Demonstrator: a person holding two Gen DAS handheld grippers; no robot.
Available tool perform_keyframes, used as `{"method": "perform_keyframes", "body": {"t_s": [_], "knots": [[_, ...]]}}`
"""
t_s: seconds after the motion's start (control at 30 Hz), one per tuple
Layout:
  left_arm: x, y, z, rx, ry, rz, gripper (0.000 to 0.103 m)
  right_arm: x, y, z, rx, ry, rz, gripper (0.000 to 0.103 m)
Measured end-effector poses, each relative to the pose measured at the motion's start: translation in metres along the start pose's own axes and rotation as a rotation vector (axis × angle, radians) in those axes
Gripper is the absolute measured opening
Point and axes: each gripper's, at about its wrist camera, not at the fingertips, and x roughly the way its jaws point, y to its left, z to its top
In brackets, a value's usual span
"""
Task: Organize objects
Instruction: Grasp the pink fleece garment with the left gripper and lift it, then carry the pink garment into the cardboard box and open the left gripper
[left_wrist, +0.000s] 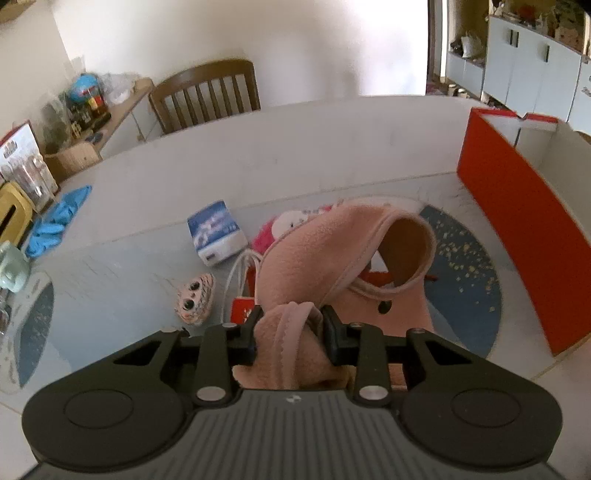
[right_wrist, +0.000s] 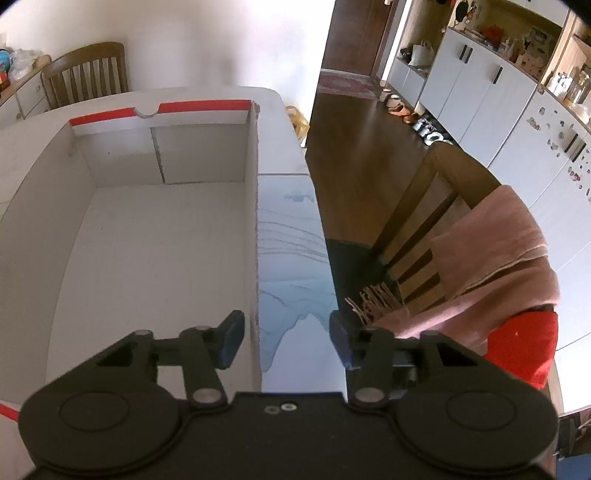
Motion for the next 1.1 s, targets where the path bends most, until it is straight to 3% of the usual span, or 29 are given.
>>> {"method": "perform_keyframes", "body": {"t_s": [0.47,0.77,1.1], "knots": [[-0.076,-0.008,0.038,-0.041,-0.154,-0.182,0.025,0.000,0.012,-0.001,-0.039,0.004,0.047,0.007],[-0.100,-0.032,0.073,-0.022,-0.214,-0.291,0.025,-0.001,0.014,-0.001,-0.046,0.003,0.052,0.005],[-0.108,-0.109,0.127,0.125,-0.281,-0.404,0.025,-0.002,0.015,0.002,-0.050,0.018,0.068,0.004]]}}
